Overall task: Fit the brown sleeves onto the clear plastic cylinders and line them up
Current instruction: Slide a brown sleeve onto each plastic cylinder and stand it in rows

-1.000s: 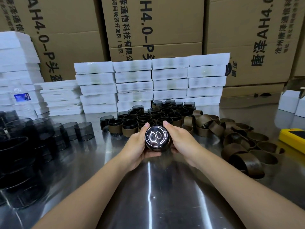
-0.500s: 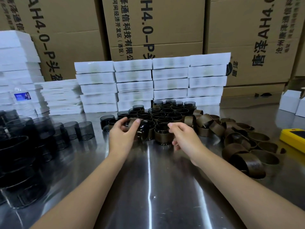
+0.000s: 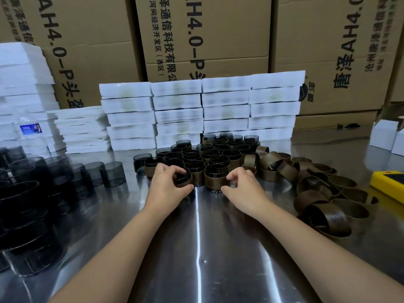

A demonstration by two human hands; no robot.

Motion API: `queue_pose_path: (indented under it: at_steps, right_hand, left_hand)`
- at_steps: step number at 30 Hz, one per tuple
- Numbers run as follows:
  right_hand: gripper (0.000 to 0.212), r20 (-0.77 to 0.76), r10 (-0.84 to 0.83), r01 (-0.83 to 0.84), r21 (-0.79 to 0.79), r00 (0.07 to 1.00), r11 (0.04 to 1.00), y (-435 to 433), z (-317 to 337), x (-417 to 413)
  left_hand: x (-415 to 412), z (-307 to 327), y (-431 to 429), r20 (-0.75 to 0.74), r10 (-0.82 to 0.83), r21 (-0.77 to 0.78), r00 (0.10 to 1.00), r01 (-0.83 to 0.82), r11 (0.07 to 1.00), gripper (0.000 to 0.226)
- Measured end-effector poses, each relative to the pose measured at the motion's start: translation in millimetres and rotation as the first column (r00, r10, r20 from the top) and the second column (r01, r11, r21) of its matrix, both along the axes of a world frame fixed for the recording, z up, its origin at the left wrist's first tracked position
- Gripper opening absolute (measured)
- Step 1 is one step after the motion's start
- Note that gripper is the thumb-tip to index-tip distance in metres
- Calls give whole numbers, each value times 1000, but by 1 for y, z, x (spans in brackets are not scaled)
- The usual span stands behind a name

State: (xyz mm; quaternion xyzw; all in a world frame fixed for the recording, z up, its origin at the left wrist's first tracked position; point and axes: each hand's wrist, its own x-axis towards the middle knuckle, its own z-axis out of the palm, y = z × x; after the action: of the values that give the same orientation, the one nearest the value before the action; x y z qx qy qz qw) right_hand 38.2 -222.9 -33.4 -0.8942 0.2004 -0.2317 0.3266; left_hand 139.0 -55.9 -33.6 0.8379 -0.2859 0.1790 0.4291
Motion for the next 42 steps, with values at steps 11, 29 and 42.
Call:
queue_pose_path:
  at_steps: [11,29,42]
  right_hand:
    - [16,-13,101,-100,7,995,995,1,-3,-1]
    - [12,-42,159,-161,-59,986,985,6,-1,-6]
    - [15,-85,186,-197,-159,979,967,2,-5,-1]
  left_hand:
    - [4,-6,-2,11,-72,134,997,70,989,66]
    - [45,-7,46,-70,509,357,858,-455,816,65]
    - [86,-4,56,-107,506,356,856,-442,823,75]
